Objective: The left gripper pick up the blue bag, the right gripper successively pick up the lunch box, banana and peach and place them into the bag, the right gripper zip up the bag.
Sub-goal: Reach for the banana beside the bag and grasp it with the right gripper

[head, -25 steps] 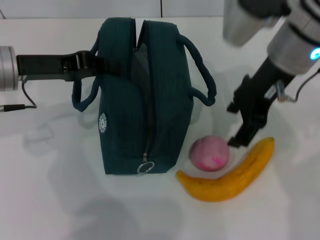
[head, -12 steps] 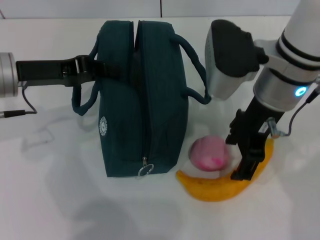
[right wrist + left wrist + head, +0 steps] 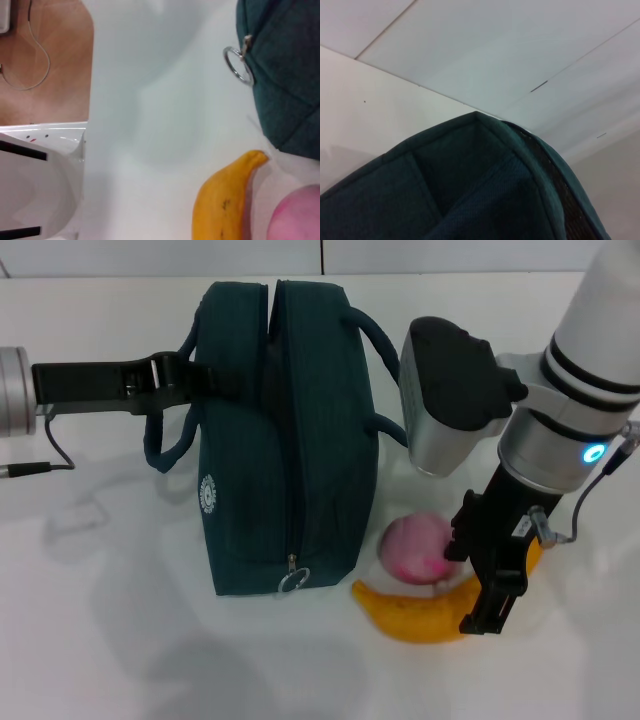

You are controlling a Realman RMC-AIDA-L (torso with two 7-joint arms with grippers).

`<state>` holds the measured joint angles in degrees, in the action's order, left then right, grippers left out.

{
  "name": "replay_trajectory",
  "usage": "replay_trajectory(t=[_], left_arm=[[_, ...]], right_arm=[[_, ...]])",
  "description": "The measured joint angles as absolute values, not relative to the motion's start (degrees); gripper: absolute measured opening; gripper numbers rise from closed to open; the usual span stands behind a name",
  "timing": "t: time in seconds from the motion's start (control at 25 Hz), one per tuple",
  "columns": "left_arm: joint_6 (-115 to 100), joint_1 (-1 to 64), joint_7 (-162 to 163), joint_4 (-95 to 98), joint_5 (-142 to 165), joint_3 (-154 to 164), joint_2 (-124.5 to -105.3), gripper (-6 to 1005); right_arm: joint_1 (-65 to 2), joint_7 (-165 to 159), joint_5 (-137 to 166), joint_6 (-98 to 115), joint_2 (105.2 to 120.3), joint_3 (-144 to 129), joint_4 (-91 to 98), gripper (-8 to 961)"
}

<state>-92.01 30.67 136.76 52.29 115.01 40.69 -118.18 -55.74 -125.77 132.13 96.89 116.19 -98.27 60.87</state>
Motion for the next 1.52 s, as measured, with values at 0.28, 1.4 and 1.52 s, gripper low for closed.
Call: replay_trajectory(t=[0.28, 1.4, 1.52], left_arm=[[-92.0, 30.7, 136.6, 52.3, 115.0, 40.7, -118.17, 30], [-92.0, 30.1, 136.8, 52.3, 114.2, 40.7, -118.13, 29], [-92.0, 30.1, 136.8, 52.3, 114.2, 40.7, -118.13, 29]], right_arm=[[-54.8, -125.3, 131.6, 96.1, 116.19, -99.3, 60.7, 845], [-50.7, -122.3, 137.8, 99.9, 115.37, -90.4, 63.4, 840], [-50.7, -122.0, 138.6, 99.0, 115.49, -90.5, 63.2, 839]])
